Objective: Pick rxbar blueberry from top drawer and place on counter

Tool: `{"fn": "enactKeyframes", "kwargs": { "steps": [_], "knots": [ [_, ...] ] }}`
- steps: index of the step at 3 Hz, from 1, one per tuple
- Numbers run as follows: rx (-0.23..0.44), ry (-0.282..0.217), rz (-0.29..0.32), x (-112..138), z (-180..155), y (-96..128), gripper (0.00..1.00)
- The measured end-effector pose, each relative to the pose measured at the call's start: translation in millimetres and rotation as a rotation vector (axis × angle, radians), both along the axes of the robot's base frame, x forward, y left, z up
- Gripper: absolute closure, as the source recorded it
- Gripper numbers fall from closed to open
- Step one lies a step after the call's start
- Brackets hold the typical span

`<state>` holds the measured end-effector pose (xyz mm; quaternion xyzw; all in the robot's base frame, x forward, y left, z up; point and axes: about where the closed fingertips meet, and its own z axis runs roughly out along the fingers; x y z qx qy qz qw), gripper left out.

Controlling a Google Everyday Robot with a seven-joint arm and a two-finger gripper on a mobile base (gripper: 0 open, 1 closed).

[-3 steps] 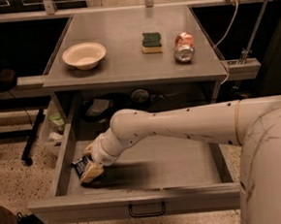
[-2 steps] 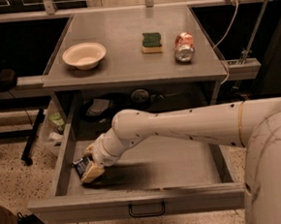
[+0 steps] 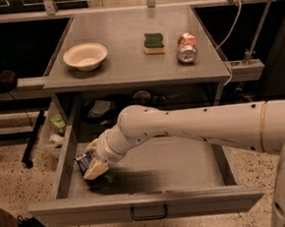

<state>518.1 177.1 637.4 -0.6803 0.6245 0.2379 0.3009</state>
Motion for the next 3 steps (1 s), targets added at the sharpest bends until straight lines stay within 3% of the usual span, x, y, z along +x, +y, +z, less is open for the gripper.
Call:
{"fn": "enactKeyframes", "kwargs": {
  "steps": [3],
  "knots": [
    [-0.040, -0.089, -0.095, 5.2, 71.9, -46.7, 1.00]
  ]
}}
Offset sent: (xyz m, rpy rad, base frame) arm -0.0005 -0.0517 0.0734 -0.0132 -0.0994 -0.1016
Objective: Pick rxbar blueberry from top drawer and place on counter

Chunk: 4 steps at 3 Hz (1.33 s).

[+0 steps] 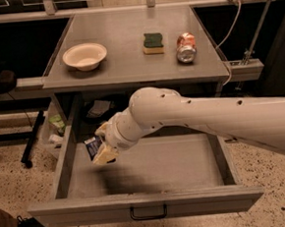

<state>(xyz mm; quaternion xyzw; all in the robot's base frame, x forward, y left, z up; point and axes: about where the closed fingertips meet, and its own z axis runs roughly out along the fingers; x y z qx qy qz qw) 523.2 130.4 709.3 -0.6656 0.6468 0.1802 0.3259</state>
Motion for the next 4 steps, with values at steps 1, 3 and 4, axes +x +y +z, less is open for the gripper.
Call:
{"fn": "enactKeyframes", "kwargs": {
  "steps": [1, 3, 4],
  "knots": [
    [-0.076, -0.035, -0.066, 40.7, 54.5, -20.0, 1.00],
    [-0.117, -0.076, -0.074, 49.8, 76.2, -17.5, 1.00],
    [-0.158, -0.144, -0.092, 63.7, 114.4, -19.4, 1.00]
  ]
}}
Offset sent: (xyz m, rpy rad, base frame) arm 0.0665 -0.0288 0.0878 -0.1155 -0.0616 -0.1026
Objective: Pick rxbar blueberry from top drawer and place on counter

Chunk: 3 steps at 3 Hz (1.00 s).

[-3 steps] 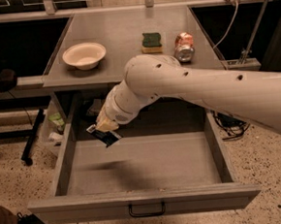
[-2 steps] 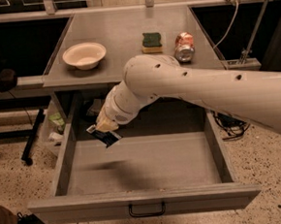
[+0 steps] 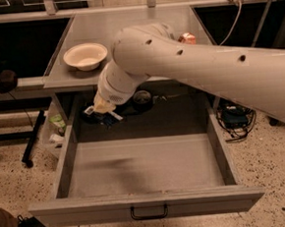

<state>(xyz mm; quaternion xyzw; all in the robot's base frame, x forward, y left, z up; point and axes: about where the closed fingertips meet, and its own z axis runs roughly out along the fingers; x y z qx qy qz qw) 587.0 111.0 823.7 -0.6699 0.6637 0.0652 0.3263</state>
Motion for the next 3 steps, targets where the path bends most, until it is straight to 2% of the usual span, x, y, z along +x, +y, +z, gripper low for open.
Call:
{"fn": "enactKeyframes", "kwargs": {
  "steps": [1, 2, 3],
  "knots": [
    [-0.041, -0.068, -0.042, 20.0, 44.8, -16.2, 1.00],
    [-0.055, -0.090, -0.091, 40.3, 73.3, -52.1, 1.00],
    [-0.054, -0.097, -0.116, 58.0, 95.2, -82.4, 1.00]
  ]
}}
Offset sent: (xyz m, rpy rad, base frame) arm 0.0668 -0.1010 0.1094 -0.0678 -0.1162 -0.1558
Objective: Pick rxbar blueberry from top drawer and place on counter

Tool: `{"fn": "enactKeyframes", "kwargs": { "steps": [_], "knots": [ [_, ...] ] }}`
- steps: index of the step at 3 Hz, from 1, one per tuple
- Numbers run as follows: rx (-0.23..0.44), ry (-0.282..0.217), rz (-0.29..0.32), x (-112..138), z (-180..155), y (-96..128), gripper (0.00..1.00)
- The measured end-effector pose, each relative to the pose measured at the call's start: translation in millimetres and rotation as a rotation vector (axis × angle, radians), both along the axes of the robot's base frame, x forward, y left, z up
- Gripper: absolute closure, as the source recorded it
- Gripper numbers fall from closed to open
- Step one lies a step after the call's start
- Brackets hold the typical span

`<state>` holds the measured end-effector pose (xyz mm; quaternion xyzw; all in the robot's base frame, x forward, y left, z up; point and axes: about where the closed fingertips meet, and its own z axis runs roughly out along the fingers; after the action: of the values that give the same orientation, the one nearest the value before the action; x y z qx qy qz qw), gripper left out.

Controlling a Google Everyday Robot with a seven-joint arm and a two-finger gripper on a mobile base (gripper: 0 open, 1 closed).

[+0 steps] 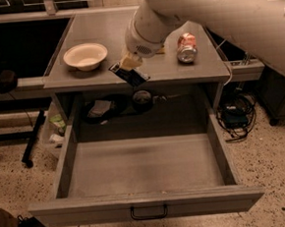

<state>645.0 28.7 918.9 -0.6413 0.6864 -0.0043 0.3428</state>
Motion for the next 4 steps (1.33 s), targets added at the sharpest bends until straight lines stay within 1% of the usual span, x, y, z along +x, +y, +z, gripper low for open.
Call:
{"fn": "enactKeyframes", "kwargs": {
  "steps": [1, 2, 3, 4],
  "knots": [
    [0.006, 0.003, 0.001, 21.1, 15.4, -14.2, 1.00],
    [0.010, 0.003, 0.002, 33.7, 24.9, -21.8, 1.00],
    [0.011, 0.009, 0.013, 48.2, 27.5, -21.1, 0.92],
    [0.026, 0.035, 0.007, 75.4, 13.5, -21.5, 0.69]
  ]
}}
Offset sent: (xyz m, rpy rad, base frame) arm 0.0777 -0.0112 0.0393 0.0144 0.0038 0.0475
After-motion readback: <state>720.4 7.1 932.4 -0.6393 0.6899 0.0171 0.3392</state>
